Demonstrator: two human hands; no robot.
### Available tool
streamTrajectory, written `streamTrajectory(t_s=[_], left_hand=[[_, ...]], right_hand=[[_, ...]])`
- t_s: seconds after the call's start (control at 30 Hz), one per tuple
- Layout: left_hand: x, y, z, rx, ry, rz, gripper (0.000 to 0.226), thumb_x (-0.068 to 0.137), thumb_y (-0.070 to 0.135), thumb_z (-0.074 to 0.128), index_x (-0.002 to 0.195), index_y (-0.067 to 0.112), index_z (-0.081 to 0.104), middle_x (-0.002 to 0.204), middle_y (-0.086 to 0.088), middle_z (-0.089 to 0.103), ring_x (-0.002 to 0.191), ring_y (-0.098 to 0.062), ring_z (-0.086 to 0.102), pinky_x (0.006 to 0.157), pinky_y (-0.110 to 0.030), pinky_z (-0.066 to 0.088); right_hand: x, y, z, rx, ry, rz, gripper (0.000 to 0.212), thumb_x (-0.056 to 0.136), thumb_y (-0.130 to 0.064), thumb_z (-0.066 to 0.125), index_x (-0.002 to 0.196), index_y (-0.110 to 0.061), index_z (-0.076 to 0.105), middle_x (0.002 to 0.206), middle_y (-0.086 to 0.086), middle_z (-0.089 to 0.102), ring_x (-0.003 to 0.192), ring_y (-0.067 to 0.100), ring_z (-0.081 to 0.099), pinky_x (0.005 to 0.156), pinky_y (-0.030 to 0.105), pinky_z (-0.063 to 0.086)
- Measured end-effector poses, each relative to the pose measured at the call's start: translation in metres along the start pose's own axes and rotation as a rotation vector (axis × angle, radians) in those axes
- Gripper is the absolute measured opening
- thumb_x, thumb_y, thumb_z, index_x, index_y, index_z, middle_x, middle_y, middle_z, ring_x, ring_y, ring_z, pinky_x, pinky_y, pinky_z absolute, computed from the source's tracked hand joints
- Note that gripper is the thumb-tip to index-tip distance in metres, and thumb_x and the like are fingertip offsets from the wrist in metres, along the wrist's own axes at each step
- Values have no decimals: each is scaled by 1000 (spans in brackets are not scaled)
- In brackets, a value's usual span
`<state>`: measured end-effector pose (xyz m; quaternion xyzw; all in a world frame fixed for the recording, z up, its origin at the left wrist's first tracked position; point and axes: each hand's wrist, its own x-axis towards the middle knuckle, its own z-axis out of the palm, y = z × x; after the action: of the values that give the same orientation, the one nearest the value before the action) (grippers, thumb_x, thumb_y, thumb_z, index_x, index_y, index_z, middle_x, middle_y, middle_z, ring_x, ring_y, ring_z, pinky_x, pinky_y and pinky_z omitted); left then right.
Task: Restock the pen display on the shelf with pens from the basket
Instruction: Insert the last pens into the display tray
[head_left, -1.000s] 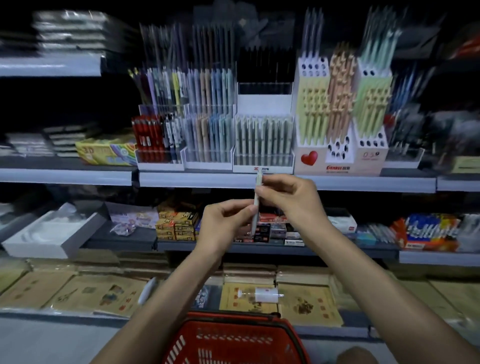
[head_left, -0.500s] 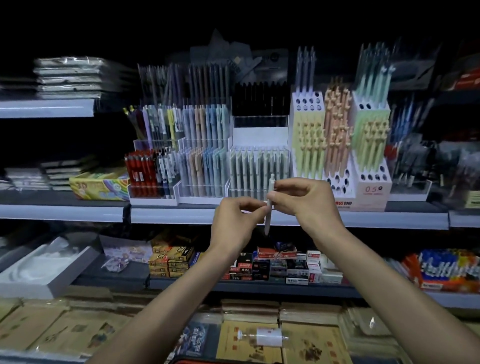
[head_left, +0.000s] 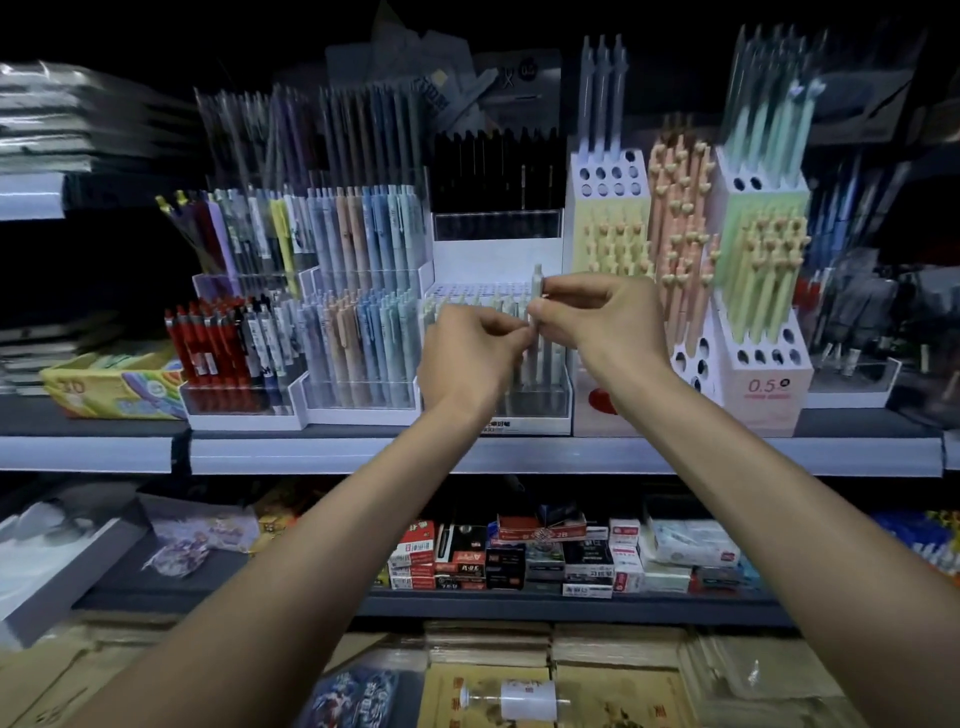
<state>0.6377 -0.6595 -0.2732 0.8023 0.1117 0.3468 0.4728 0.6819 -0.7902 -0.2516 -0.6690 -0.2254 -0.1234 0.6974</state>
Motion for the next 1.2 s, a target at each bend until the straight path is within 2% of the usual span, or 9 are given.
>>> streamTrajectory(t_s=[0.17,0.37,0.6,0.73,0.87,1.03,1.13,1.2], left_hand=[[14,-1,5,56,50,19,16,84,35,80,69,29,80,61,11,73,68,-17,74,72,-45,63],[15,-5,12,152,85,9,20,85,38,78,66,29,78,59,12,71,66,-13,72,70,-40,61],[7,-7,21,319,118,6,15,89,42,75,80,32,82,72,7,75,74,-17,71,65,-32,56],[0,-16,28,370,113,-17,14,88,40,74,80,31,82,75,4,76,78,-21,72,67,-35,57],[-1,-21,32,369,118,-29,14,89,44,75,82,33,82,77,5,77,80,-21,73,71,-37,58],[-2,-13,31,393,113,12,17,91,42,74,84,29,83,76,4,77,77,-20,71,64,-32,55],[2,-6,34,418,120,26,17,90,43,73,85,29,82,76,1,76,78,-24,71,65,-33,55],[2,-6,36,430,136,11,18,90,43,73,82,29,81,74,1,75,77,-26,71,63,-32,53]], right_hand=[[14,5,9,20,10,-6,25,79,-1,85,103,-3,78,90,11,78,87,25,78,80,40,65],[20,19,9,32,17,23,26,79,-3,86,104,-5,79,87,8,78,84,22,78,80,38,65],[21,48,17,24,74,68,25,77,-11,88,101,-14,81,81,-1,79,82,16,78,86,40,64],[15,63,20,31,89,135,27,76,-13,88,102,-15,81,80,-2,80,81,15,78,87,39,63],[9,66,21,-44,117,122,26,79,-21,87,104,-19,80,80,-7,79,80,9,77,86,35,63],[14,62,18,11,126,184,15,70,-27,88,79,-33,77,78,-10,79,78,12,78,85,42,62],[19,58,14,13,150,184,15,72,-26,89,83,-30,79,80,-10,79,75,11,78,83,41,63],[16,57,17,-10,155,187,14,71,-29,88,76,-37,78,79,-14,78,78,11,77,84,42,63]])
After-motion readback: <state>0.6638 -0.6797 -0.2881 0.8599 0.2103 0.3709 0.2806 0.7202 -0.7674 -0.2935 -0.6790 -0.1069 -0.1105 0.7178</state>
